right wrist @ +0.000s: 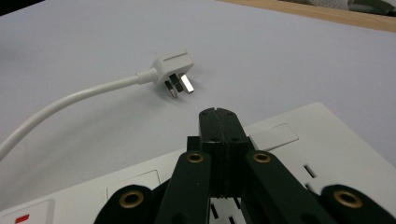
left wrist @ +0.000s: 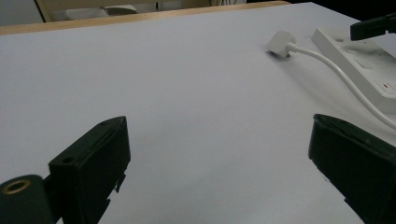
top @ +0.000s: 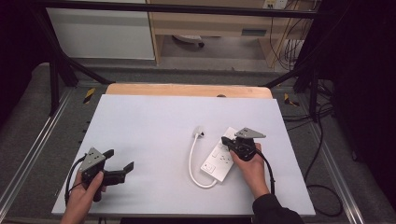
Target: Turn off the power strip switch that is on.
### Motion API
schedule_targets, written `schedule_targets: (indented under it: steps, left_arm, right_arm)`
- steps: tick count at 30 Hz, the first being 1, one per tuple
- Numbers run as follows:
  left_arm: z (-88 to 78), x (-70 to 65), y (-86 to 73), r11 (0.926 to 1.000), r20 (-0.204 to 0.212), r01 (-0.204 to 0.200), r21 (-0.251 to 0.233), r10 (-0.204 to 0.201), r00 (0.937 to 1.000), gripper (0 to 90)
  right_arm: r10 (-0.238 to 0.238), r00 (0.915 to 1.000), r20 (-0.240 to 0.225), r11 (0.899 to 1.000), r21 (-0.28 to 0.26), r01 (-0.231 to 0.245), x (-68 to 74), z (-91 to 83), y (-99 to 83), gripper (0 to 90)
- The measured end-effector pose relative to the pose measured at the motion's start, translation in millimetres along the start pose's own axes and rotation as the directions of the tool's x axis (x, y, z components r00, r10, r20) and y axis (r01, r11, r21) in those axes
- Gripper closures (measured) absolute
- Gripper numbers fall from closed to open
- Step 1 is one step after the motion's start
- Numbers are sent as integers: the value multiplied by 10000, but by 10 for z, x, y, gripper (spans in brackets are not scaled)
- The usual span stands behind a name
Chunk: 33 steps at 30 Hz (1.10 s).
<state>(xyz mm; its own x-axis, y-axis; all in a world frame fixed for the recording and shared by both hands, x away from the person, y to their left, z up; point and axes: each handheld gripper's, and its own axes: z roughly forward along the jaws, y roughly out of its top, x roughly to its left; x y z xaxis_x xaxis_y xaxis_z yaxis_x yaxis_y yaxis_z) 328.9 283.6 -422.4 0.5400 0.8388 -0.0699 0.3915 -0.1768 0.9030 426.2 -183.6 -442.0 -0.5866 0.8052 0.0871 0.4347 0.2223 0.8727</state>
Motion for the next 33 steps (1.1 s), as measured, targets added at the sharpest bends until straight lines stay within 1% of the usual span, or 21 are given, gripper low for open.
schedule_targets:
  steps: [6, 8, 13, 20, 23, 26, 30, 32, 33]
  left_arm:
    - [-2, -3, 3, 10000, 26, 25, -25, -25, 10000, 56]
    - [-4, 1, 7, 10000, -50, 2, -38, -2, 10000, 56]
    - [3, -8, 12, 10000, 24, 20, -49, -20, 10000, 56]
    - [-16, 1, 9, 10000, -61, 29, -75, -30, 10000, 56]
    - [-19, -5, 7, 9999, 37, 23, -100, -23, 10000, 55]
    - [-29, -6, 3, 10000, 10, -1, -96, 1, 10000, 56]
    - [-26, -10, 7, 9999, 47, 35, -115, -34, 10000, 56]
    - [-20, -14, 3, 9999, 93, 39, -95, -38, 10000, 56]
    - [-23, -13, 2, 10000, 40, 14, -83, -14, 10000, 56]
  right_arm:
    - [-6, 10000, -16, 10000, -54, 6, -3, -11, 7, 900]
    - [14, 10000, -19, 9999, -121, -15, -6, -19, 13, 900]
    - [100, 9999, -90, 9997, -234, -102, -5, -35, 22, 900]
    - [155, 9998, -138, 9994, -314, -159, -2, -37, 32, 900]
    - [155, 9998, -120, 9993, -336, -159, 5, -41, 36, 900]
    - [228, 9996, -147, 9988, -425, -234, 17, -53, 47, 897]
    - [201, 9997, -143, 9986, -485, -208, 24, -66, 54, 891]
    - [262, 9995, -169, 9979, -580, -272, 25, -81, 60, 884]
    - [272, 9995, -187, 9978, -605, -283, 25, -83, 63, 877]
